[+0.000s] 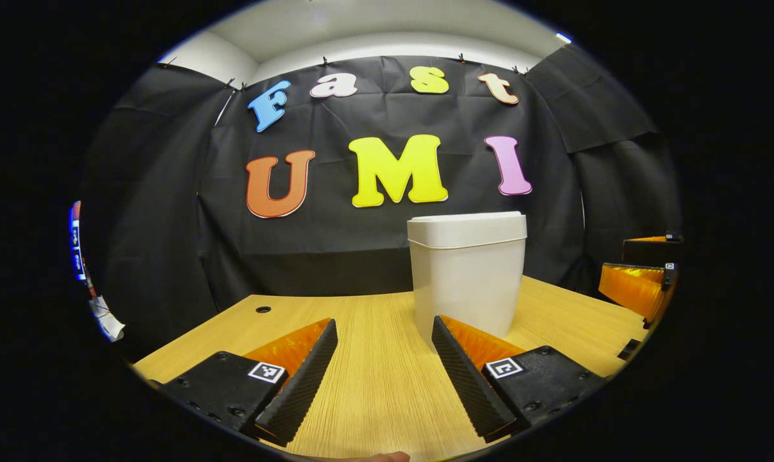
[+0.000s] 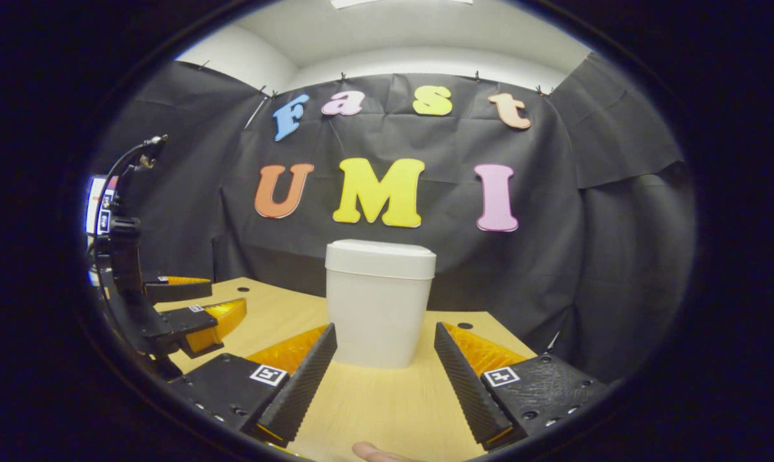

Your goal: Press the lid of the desktop garbage bin to open it, pick up the crumpled paper on the desktop and throw it into the bin, then pick up the pop can on the desktop and drop it into the bin, and finally close the garbage bin lid.

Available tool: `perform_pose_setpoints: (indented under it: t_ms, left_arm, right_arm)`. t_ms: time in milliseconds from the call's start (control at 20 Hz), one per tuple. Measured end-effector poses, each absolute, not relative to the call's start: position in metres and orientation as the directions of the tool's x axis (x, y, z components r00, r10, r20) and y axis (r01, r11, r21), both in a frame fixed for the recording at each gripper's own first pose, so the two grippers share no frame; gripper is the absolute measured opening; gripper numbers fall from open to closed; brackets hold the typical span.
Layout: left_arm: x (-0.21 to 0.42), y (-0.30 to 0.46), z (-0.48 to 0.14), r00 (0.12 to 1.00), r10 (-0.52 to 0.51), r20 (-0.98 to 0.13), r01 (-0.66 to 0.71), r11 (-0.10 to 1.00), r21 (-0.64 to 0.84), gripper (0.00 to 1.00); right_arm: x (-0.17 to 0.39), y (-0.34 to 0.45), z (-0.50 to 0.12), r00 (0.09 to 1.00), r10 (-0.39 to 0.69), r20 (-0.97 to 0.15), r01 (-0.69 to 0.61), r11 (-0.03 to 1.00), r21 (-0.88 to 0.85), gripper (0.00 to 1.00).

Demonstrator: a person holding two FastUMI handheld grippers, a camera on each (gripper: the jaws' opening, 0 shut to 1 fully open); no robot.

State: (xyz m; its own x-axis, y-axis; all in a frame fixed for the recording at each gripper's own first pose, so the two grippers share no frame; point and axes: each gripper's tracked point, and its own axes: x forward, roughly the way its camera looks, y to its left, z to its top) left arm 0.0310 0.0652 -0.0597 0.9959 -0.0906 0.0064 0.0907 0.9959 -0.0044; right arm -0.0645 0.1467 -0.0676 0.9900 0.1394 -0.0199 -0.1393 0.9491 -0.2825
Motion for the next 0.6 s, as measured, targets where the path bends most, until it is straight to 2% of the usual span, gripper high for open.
perform_pose_setpoints:
  t_ms: [300, 550, 600]
  left_arm:
    - [0.029, 0.070, -0.055, 0.997, -0.078, 0.023, 0.079, 0.997, -0.007, 0.97]
    - [0.031, 0.069, -0.055, 0.997, -0.072, 0.028, 0.073, 0.997, -0.037, 0.97]
    - [0.031, 0.068, -0.055, 0.997, -0.075, 0.025, 0.076, 0.996, -0.039, 0.97]
  right_arm:
    - [-0.064, 0.155, -0.082, 0.983, 0.170, -0.068, -0.182, 0.944, -0.276, 0.92]
    - [-0.060, 0.143, -0.076, 0.988, 0.144, -0.056, -0.153, 0.957, -0.247, 0.98]
    - [-0.059, 0.141, -0.076, 0.989, 0.138, -0.054, -0.147, 0.959, -0.241, 0.95]
